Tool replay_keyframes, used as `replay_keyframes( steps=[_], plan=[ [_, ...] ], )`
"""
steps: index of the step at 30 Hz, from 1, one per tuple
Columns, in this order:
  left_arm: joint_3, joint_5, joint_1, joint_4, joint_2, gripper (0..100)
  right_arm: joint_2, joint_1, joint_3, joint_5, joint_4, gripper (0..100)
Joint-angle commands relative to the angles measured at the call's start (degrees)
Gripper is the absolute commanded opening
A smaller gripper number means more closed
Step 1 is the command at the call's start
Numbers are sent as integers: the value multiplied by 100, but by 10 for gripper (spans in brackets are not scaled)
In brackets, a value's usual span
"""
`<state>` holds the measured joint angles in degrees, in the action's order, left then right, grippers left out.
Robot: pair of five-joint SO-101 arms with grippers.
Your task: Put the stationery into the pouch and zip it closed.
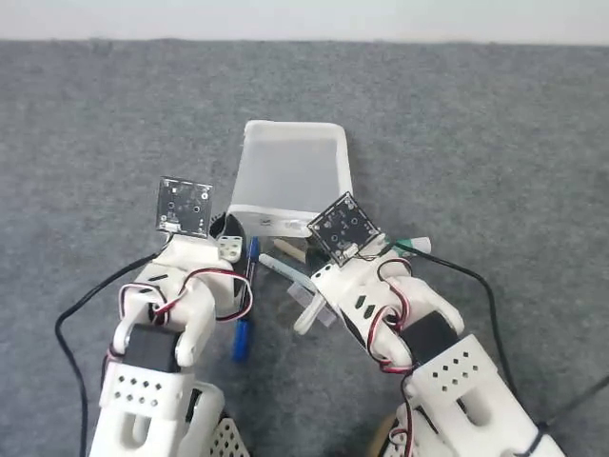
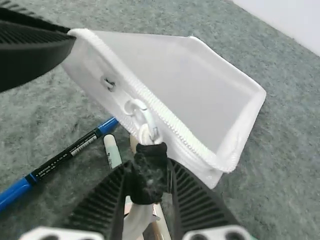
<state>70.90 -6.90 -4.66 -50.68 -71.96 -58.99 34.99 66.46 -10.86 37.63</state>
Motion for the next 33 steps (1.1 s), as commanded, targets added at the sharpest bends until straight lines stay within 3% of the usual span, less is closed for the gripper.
replay_keyframes(
  steps=[1, 14, 22, 28, 33],
  plan=[
    [-435, -70, 123, -53, 44, 13, -251, -198, -26, -62, -4, 6],
    [-470, -70, 141, -62, 44, 13, -259, -760, -62, -62, -101, 6],
    [-497, -88, 571, -62, 44, 13, -259, -1191, -123, -62, -136, 6],
    [-497, -97, 527, -62, 44, 13, -259, -1165, -123, -53, -127, 6],
    [-505, -70, 18, -220, 35, 45, -259, -1024, -123, -53, -127, 6]
  ],
)
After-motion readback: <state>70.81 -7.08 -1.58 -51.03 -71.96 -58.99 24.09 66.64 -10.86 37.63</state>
